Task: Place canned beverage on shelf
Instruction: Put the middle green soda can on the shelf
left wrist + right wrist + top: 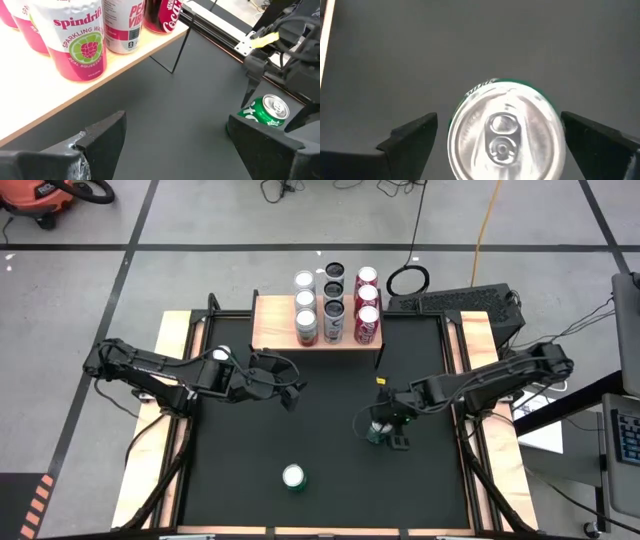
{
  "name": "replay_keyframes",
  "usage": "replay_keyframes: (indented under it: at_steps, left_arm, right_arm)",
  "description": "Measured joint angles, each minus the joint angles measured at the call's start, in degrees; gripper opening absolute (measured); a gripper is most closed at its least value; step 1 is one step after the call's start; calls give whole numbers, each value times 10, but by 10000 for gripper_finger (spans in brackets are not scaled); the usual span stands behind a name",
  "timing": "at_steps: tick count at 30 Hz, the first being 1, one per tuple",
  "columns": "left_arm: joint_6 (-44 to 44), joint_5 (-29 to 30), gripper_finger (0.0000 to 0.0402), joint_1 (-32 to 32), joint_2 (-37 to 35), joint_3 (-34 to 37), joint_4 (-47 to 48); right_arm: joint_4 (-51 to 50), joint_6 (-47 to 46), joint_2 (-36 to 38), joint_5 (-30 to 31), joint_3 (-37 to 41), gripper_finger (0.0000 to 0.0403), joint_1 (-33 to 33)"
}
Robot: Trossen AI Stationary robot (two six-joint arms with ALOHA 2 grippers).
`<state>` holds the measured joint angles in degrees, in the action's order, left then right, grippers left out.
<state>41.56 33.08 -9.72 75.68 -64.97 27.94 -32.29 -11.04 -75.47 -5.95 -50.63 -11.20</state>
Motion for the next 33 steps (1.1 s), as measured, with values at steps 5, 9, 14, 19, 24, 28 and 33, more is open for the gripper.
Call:
replay_keyframes:
  at_steps: [5,9,14,19,24,28,33]
  left_arm:
    - [0,1,352,0,0,0,0]
    - [-1,1,352,0,0,0,0]
    - [-3,2,352,0,0,0,0]
    - [-3,2,352,0,0,0,0]
    - [-3,2,352,0,0,0,0]
    - [0,2,352,-1,0,0,0]
    - [0,2,352,-6,0,0,0]
  right_arm:
    - [12,-1,-22,-3,0,390,0]
    - [17,-6,-23,-3,0,378,0]
    - [22,-18,-21,-3,0,361,0]
    - [22,-18,-21,-1,0,329,0]
    - [21,-18,-20,-1,0,290,0]
    - [21,-18,-20,-1,-2,274,0]
    - [-6,-14,-22,0,-25,275,0]
